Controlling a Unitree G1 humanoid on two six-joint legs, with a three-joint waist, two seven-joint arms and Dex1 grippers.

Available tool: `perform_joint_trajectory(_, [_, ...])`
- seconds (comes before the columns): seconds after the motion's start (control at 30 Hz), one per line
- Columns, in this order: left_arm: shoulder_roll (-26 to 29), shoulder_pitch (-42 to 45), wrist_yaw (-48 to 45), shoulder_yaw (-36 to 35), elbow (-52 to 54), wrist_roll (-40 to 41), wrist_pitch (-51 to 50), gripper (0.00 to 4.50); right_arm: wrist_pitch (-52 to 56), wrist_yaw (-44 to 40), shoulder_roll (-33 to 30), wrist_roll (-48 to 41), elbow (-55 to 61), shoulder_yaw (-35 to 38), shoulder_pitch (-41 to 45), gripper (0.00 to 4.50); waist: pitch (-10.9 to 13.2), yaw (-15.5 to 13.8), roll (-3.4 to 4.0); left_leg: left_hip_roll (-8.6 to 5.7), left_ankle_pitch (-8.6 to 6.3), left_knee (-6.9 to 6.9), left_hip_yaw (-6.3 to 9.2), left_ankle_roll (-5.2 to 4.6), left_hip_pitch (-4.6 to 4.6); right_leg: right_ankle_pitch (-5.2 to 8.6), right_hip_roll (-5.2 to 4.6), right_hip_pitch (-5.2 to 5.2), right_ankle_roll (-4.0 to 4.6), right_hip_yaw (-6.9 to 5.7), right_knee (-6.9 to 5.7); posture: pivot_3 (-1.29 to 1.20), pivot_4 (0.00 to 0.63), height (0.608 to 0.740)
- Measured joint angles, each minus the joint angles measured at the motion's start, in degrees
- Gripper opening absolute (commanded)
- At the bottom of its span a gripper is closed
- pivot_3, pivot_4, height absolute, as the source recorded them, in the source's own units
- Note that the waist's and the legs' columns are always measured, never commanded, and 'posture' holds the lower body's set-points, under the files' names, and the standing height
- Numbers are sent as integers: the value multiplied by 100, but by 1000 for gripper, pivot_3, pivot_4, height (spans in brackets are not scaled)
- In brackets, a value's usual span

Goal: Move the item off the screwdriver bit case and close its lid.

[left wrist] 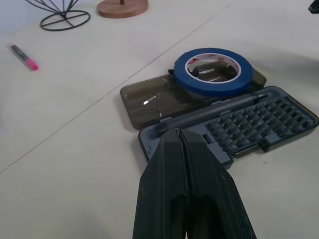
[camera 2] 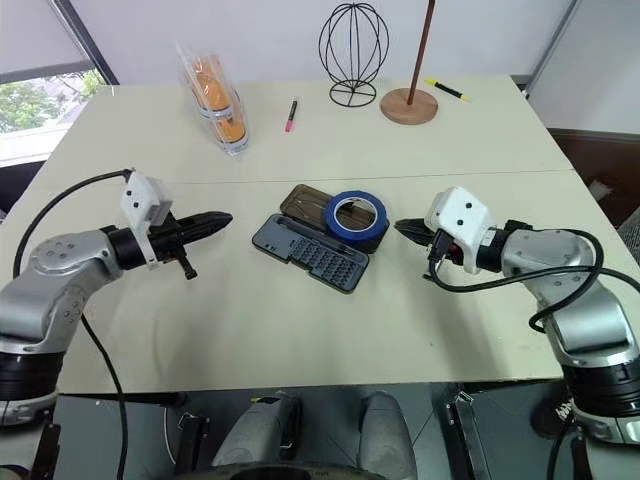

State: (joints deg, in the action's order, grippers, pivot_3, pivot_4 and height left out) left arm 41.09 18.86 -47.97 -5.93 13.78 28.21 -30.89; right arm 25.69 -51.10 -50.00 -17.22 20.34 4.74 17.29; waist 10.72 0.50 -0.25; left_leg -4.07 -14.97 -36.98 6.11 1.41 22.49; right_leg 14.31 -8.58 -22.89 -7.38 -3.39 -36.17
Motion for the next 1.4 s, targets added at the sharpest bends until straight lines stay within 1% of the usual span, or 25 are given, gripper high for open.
perform_joint_trajectory(0.23, [-100,-7,11,77,5,-55,7,0,66,7,-4,0,160,8,-15,29,16,-4,-22,0,0,0,1,0,3,0,0,-3,0,0,0,0,150,740])
perform_joint_trajectory(0.53, [-193,-1,89,92,84,-59,-26,0,12,3,0,23,154,-73,55,29,17,-6,-22,0,0,0,1,0,3,0,-1,-3,0,0,1,0,150,740])
perform_joint_trajectory(0.77, [-315,106,101,296,73,-113,-25,0,22,27,-1,18,174,-72,53,29,17,-11,-23,-1,0,0,0,1,3,0,-1,-3,0,0,0,0,150,740])
perform_joint_trajectory(1.1, [-410,145,180,301,67,-134,-79,0,108,98,-1,10,182,-72,163,29,18,-6,-23,-1,0,0,0,1,3,0,-1,-3,0,1,0,0,150,740])
perform_joint_trajectory(1.17, [-416,144,180,302,67,-134,-118,0,110,98,15,13,170,-125,284,552,18,5,-23,-1,0,0,0,1,3,-1,-1,-3,0,1,0,0,150,740])
perform_joint_trajectory(1.2, [-424,146,179,304,67,-134,-124,0,110,96,50,12,150,-171,396,892,18,13,-23,0,0,0,0,1,3,-1,0,-3,0,1,0,0,150,740])
perform_joint_trajectory(1.27, [-438,154,172,314,67,-134,-129,0,88,70,120,23,51,-268,594,1873,18,10,-23,0,0,-1,0,1,3,-1,0,-3,0,0,0,0,150,740])
perform_joint_trajectory(1.37, [-476,246,126,375,28,-141,-124,0,-160,-34,169,228,-264,-620,961,3356,18,8,-23,-1,0,-1,0,1,3,-1,0,-3,0,0,0,0,150,740])
perform_joint_trajectory(1.4, [-491,302,104,418,-17,-150,-118,0,-261,-83,180,304,-396,-729,1074,3916,18,8,-23,-2,0,-1,0,1,3,-1,-1,-3,0,0,0,0,150,740])
